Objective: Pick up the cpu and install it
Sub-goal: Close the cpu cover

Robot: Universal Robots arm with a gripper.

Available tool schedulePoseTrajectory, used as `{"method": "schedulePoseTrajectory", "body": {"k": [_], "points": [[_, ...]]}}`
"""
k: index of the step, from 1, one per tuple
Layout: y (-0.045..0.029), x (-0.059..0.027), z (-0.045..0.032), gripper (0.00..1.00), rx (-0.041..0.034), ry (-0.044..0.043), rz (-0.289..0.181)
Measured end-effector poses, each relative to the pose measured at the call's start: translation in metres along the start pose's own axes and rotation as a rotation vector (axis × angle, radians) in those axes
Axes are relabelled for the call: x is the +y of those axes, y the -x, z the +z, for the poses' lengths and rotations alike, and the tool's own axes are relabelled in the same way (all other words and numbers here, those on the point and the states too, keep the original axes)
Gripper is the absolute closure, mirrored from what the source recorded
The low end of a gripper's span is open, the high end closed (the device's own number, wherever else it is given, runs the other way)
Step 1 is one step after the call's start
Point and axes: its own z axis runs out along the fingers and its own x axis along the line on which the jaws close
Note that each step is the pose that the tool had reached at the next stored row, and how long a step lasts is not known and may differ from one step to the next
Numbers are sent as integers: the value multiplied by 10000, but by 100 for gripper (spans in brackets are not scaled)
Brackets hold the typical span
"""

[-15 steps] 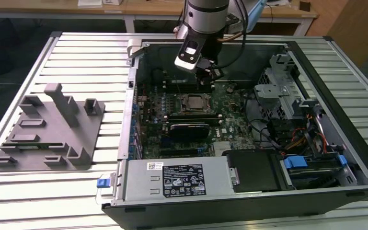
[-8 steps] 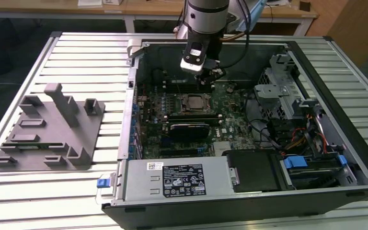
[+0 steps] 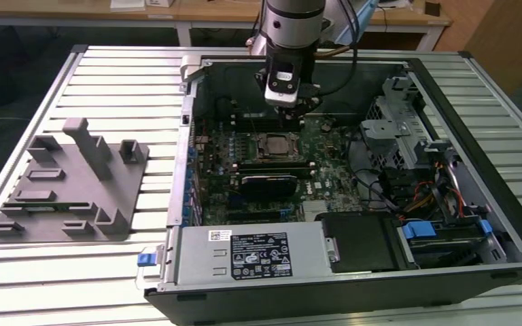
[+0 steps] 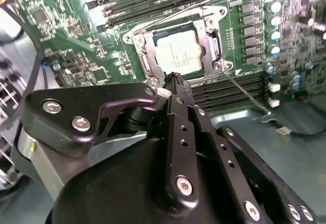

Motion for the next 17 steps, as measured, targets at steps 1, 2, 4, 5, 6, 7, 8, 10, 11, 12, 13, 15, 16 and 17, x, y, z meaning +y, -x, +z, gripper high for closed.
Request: {"method": "schedulePoseTrajectory", "body": {"k": [1, 2, 4, 5, 6, 7, 8, 10, 11, 12, 13, 15, 16, 17], "points": [[0, 0, 0, 89, 11, 1, -187], [0, 0, 1, 89, 21, 3, -364], [0, 0, 2, 89, 43, 5, -735], [0, 0, 2, 89, 54, 7, -915], [0, 0, 3, 89, 63, 8, -1094], [0, 0, 4, 89, 74, 10, -1273], [0, 0, 4, 89, 85, 11, -1454], [0, 0, 6, 89, 107, 14, -1830], [0, 0, 6, 89, 117, 15, -2007], [0, -1, 7, 89, 128, 17, -2187], [0, -1, 7, 89, 138, 18, -2367], [0, -1, 9, 89, 159, 21, -2727], [0, -1, 9, 89, 170, 23, -2905], [0, -1, 10, 89, 181, 23, -3097]]}}
